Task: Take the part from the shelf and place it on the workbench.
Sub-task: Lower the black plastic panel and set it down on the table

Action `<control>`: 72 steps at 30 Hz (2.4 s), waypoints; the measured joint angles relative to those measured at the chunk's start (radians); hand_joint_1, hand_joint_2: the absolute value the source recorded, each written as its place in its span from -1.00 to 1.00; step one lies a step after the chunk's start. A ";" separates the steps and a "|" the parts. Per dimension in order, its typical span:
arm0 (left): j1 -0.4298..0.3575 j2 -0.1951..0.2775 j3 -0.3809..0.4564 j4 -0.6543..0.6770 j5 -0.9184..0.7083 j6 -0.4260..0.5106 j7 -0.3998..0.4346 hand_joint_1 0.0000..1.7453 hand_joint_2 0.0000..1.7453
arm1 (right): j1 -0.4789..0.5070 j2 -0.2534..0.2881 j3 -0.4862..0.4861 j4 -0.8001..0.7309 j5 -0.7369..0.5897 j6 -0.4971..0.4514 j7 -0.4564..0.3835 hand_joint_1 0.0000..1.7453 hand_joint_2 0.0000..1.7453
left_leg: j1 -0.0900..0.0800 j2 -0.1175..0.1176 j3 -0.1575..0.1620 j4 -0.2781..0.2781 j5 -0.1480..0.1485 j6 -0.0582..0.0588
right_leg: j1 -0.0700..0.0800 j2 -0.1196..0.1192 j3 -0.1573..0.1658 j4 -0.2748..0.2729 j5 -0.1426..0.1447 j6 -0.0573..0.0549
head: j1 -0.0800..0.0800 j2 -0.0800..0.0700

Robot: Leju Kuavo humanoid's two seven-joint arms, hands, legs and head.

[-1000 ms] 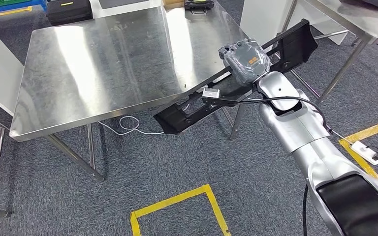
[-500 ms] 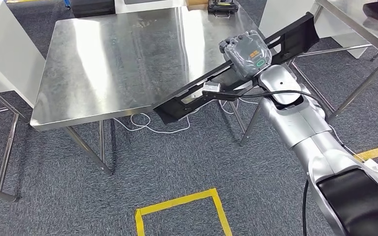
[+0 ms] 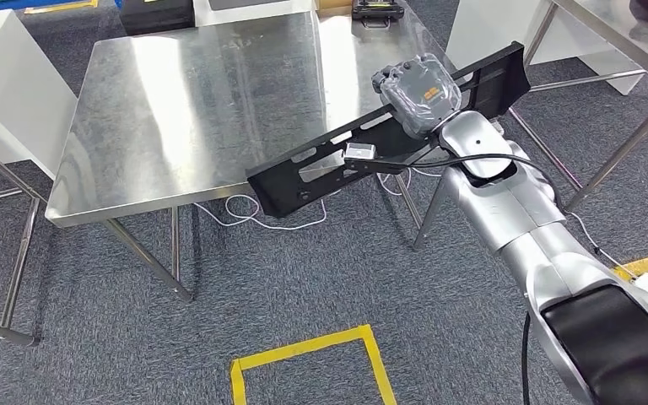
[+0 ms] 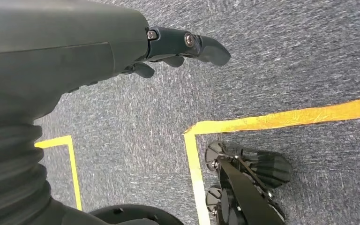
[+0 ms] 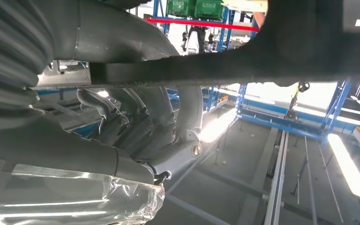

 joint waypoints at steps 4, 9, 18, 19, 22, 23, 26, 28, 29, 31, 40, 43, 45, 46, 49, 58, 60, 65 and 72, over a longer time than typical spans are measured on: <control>0.000 0.002 0.006 0.000 0.000 0.003 -0.003 -1.00 1.00 | -0.004 0.001 0.001 0.005 -0.002 -0.001 -0.002 1.00 1.00 | -0.008 0.006 0.108 -0.221 0.114 0.030 | 0.009 0.000 0.012 -0.002 -0.007 -0.001 | 0.002 0.000; -0.001 0.004 0.012 0.000 0.000 0.003 0.000 -1.00 1.00 | -0.009 0.002 0.003 0.011 -0.004 -0.003 -0.004 1.00 1.00 | -0.016 0.011 0.153 -0.298 0.125 0.056 | 0.016 -0.002 0.013 -0.003 -0.016 0.017 | 0.001 0.000; -0.004 -0.003 0.020 0.000 -0.002 0.003 -0.004 -1.00 1.00 | 0.004 -0.012 0.003 0.027 -0.010 -0.011 -0.004 1.00 1.00 | -0.009 -0.006 0.183 -0.319 0.123 0.055 | -0.003 0.000 -0.092 0.134 -0.030 0.056 | 0.009 0.000; -0.003 -0.003 0.020 0.000 -0.002 0.004 -0.004 -1.00 1.00 | 0.004 -0.012 0.003 0.027 -0.010 -0.011 -0.005 1.00 1.00 | -0.011 -0.007 0.182 -0.312 0.115 0.047 | -0.006 0.000 -0.056 0.062 -0.001 0.061 | 0.010 0.000; -0.005 -0.003 0.021 0.000 -0.003 0.006 -0.005 -1.00 1.00 | 0.005 -0.012 0.004 0.029 -0.011 -0.013 -0.006 1.00 1.00 | -0.013 -0.010 0.177 -0.296 0.100 0.029 | -0.004 0.002 -0.017 -0.011 0.025 0.040 | 0.009 0.000; -0.004 -0.003 0.021 0.000 -0.003 0.006 -0.006 -1.00 1.00 | 0.005 -0.012 0.004 0.030 -0.011 -0.013 -0.006 1.00 1.00 | -0.011 -0.010 0.178 -0.295 0.097 0.025 | -0.005 0.001 -0.017 -0.011 0.025 0.031 | 0.008 0.000; -0.003 -0.002 0.022 0.000 -0.003 0.006 -0.006 -1.00 1.00 | 0.004 -0.012 0.005 0.031 -0.011 -0.013 -0.006 1.00 1.00 | -0.004 -0.004 0.153 -0.231 0.058 0.007 | -0.011 0.002 -0.008 -0.013 0.021 0.010 | 0.004 0.000; -0.004 -0.002 0.023 0.000 -0.003 0.006 -0.006 -1.00 1.00 | 0.005 -0.011 0.007 0.033 -0.010 -0.013 -0.006 1.00 1.00 | 0.000 0.000 0.087 -0.103 0.000 -0.003 | -0.009 0.002 -0.003 -0.013 0.015 0.002 | 0.001 0.000; -0.003 -0.002 0.024 0.000 -0.003 0.006 -0.006 -1.00 1.00 | 0.007 -0.010 0.008 0.034 -0.010 -0.013 -0.006 1.00 1.00 | 0.002 0.000 0.049 -0.040 -0.020 -0.006 | -0.006 0.003 0.000 -0.013 0.013 -0.001 | 0.001 0.000; -0.002 -0.002 0.025 0.000 -0.003 0.004 -0.006 -1.00 1.00 | 0.010 -0.010 0.009 0.036 -0.010 -0.013 -0.006 1.00 1.00 | 0.002 0.002 0.017 -0.008 -0.003 -0.004 | -0.001 0.003 0.007 -0.013 0.007 -0.005 | 0.001 0.000; -0.002 0.002 0.027 -0.001 -0.006 -0.003 -0.013 -1.00 1.00 | 0.000 -0.016 0.008 0.037 -0.004 -0.012 0.000 1.00 1.00 | -0.013 0.008 0.159 -0.314 0.135 0.060 | 0.014 0.003 0.022 -0.004 -0.023 0.015 | 0.006 0.000; -0.004 0.001 0.027 0.000 -0.006 -0.010 -0.016 -1.00 1.00 | -0.003 -0.022 0.008 0.037 -0.004 -0.011 0.001 1.00 1.00 | -0.009 0.006 0.181 -0.334 0.135 0.070 | 0.012 0.003 -0.073 0.166 -0.082 0.007 | 0.011 0.000; -0.006 0.000 0.028 -0.001 -0.006 -0.012 -0.018 -1.00 1.00 | 0.006 -0.026 0.008 0.040 -0.004 -0.011 0.001 1.00 1.00 | -0.009 0.002 0.189 -0.334 0.125 0.069 | 0.009 0.003 -0.143 0.272 -0.105 0.014 | 0.011 0.000; -0.005 0.000 0.028 -0.001 -0.006 -0.012 -0.019 -1.00 1.00 | 0.010 -0.027 0.008 0.041 -0.004 -0.011 0.001 1.00 1.00 | -0.009 0.000 0.194 -0.332 0.120 0.066 | 0.006 0.002 -0.153 0.273 -0.093 0.024 | 0.012 0.000; -0.004 -0.002 0.029 0.000 -0.004 -0.014 -0.022 -1.00 1.00 | 0.010 -0.028 0.008 0.043 -0.004 -0.011 0.000 1.00 1.00 | -0.010 -0.003 0.209 -0.314 0.091 0.048 | -0.006 0.000 -0.074 0.077 0.008 0.057 | 0.014 0.000; -0.008 0.001 0.032 -0.002 -0.005 -0.014 -0.024 -1.00 1.00 | 0.015 -0.029 0.009 0.045 -0.001 -0.012 0.001 1.00 1.00 | -0.002 0.003 0.119 -0.106 -0.027 0.000 | -0.009 0.008 0.004 -0.011 0.001 -0.003 | 0.007 0.000; -0.007 0.001 0.033 -0.002 -0.005 -0.014 -0.023 -1.00 1.00 | 0.023 -0.028 0.009 0.045 -0.001 -0.013 0.001 1.00 1.00 | -0.001 0.003 0.037 0.006 -0.044 -0.002 | -0.004 0.009 0.021 -0.011 -0.015 -0.005 | 0.007 0.000; -0.004 0.005 0.036 -0.001 -0.006 -0.012 -0.020 -1.00 1.00 | 0.029 -0.027 0.010 0.047 0.000 -0.013 0.002 1.00 1.00 | -0.017 0.005 0.085 -0.221 0.167 0.050 | 0.007 0.013 0.086 -0.021 -0.062 -0.001 | 0.011 0.000; -0.006 0.005 0.044 -0.002 -0.008 -0.012 -0.019 -1.00 1.00 | 0.033 -0.032 0.010 0.050 0.001 -0.017 0.004 1.00 1.00 | -0.024 0.005 0.183 -0.343 0.139 0.099 | 0.017 0.011 0.041 0.090 -0.094 0.015 | 0.005 0.000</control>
